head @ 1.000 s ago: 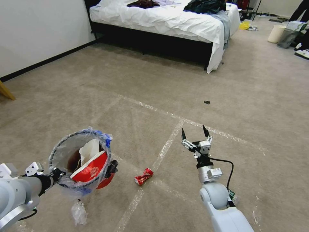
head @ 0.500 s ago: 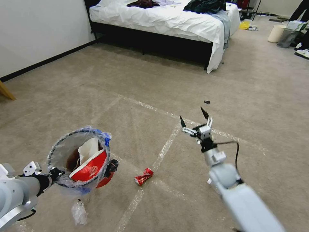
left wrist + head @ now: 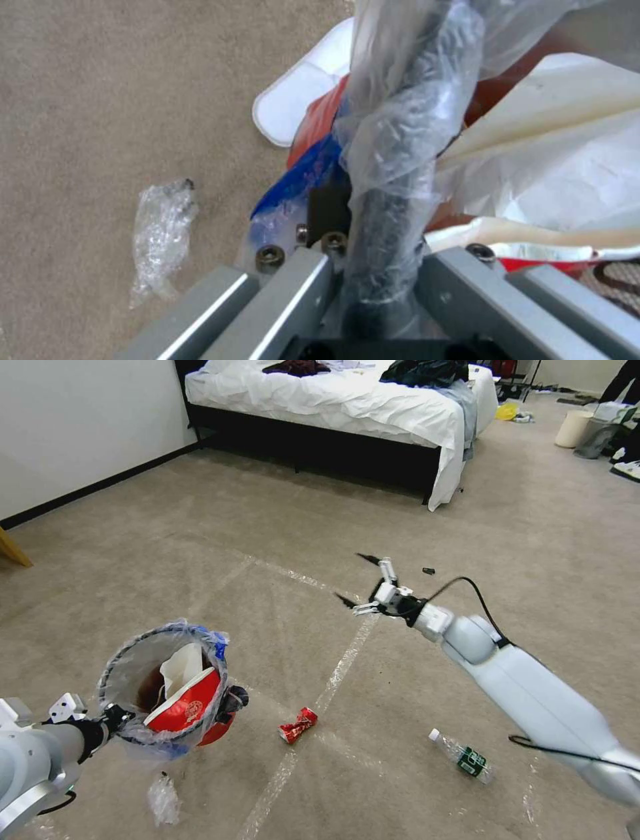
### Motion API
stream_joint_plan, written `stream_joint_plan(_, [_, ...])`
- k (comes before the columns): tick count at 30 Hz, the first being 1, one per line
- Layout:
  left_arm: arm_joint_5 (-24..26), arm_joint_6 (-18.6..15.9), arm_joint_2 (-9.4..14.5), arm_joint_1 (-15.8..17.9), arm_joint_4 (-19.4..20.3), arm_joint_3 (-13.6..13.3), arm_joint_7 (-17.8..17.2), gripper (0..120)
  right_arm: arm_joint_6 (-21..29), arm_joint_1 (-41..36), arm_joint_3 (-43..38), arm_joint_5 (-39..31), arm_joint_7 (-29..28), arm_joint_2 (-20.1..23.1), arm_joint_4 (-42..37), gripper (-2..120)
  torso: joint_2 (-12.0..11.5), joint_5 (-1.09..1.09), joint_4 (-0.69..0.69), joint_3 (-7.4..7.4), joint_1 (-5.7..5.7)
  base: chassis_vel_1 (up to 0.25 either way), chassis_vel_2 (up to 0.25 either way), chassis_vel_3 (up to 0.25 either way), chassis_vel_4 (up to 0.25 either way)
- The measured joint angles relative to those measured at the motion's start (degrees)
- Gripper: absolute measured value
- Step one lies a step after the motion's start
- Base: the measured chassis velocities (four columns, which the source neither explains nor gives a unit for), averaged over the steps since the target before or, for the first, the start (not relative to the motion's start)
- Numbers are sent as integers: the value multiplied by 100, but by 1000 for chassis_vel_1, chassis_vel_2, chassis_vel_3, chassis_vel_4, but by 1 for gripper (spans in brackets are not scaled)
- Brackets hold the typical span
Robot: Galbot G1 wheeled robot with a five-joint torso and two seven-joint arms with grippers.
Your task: Pick up the trash bin and place the garbage on the floor into it.
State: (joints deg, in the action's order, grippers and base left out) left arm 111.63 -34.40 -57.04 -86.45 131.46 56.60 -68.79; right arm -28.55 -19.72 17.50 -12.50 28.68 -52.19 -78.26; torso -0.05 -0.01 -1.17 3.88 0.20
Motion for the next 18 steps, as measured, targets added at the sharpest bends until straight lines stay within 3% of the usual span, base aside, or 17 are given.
stream_joint_plan(2, [-5,0,3,-21,-8,30,9,0,-52,517,527,-347,754,-144,243,100,0,-3,0,0,0,0,0,0,0])
stream_joint_plan(5, [-24,0,-14,-41,-21,63,24,0,-81,902,960,-368,1223,-371,549,100,0,-1,2,0,0,0,0,0,0])
stream_joint_plan(18, [-100,-5,-67,-23,-53,48,42,0,-164,1544,2283,132,2331,-1034,1328,100,0,-1,0,-1,-1,0,0,0,0])
